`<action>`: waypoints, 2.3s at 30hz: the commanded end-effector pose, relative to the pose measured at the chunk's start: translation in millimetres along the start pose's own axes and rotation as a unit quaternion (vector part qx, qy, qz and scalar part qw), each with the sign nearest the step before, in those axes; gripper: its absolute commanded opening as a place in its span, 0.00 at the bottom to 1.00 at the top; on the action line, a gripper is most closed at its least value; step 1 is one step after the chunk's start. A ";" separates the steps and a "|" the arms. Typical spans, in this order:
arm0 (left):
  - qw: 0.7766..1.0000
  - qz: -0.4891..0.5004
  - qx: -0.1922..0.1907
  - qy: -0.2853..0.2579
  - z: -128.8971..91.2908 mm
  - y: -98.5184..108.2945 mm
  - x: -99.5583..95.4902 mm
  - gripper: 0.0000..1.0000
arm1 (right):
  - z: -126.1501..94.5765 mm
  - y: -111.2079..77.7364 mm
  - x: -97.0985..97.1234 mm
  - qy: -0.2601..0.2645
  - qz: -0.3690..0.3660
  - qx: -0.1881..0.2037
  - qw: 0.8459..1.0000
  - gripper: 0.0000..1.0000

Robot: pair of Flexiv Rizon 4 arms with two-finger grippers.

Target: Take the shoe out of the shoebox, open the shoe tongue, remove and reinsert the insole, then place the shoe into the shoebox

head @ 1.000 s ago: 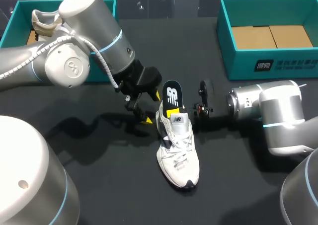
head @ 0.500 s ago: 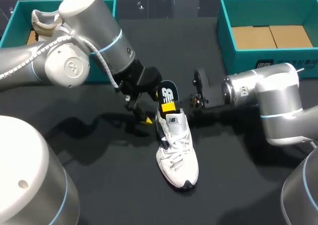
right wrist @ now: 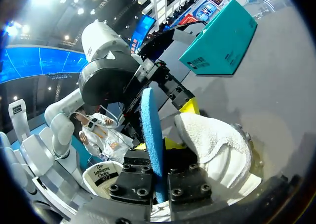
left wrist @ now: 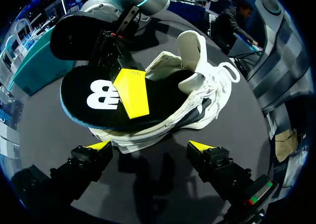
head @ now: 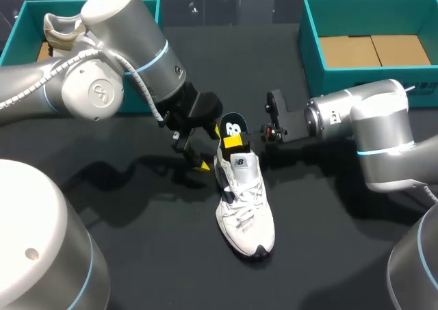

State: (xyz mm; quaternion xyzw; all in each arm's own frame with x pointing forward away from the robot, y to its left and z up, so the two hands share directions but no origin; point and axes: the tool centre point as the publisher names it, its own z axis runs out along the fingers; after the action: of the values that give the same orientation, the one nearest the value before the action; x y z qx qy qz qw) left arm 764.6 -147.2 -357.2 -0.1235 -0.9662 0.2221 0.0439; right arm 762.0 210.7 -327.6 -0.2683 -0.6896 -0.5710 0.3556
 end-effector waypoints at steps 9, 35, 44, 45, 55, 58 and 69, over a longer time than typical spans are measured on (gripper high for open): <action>1.000 0.000 -0.001 0.000 0.2 -0.2 0.3 1.00 | 5.5 -32.6 2.1 -0.017 0.032 -0.010 0.999 0.00; 1.000 0.000 -0.001 0.000 0.2 -0.2 0.3 1.00 | -3.0 11.4 -4.5 -0.032 -0.011 0.020 0.999 0.00; 1.000 0.000 -0.001 0.000 0.2 -0.2 0.3 1.00 | -4.6 -24.7 -15.5 -0.026 0.053 -0.004 0.998 0.00; 1.000 0.000 -0.001 0.000 0.2 -0.2 0.3 1.00 | -4.0 -28.6 -14.6 -0.027 0.058 -0.004 0.998 0.00; 1.000 0.000 -0.001 0.000 0.2 -0.2 0.3 1.00 | 4.3 -28.0 9.0 -0.047 0.035 0.007 0.998 0.26; 1.000 0.000 -0.001 0.000 0.2 -0.2 0.3 1.00 | 4.8 -21.3 14.0 -0.053 0.018 0.012 0.998 0.42; 1.000 0.000 -0.001 0.000 0.2 -0.2 0.3 1.00 | -2.7 -3.6 15.3 -0.073 -0.007 0.023 0.997 0.42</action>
State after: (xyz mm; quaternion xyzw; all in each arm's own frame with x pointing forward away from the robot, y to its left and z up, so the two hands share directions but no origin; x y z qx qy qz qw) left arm 764.6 -147.3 -357.2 -0.1236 -0.9662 0.2220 0.0439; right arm 749.3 208.8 -320.8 -0.2949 -0.7269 -0.5386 0.3075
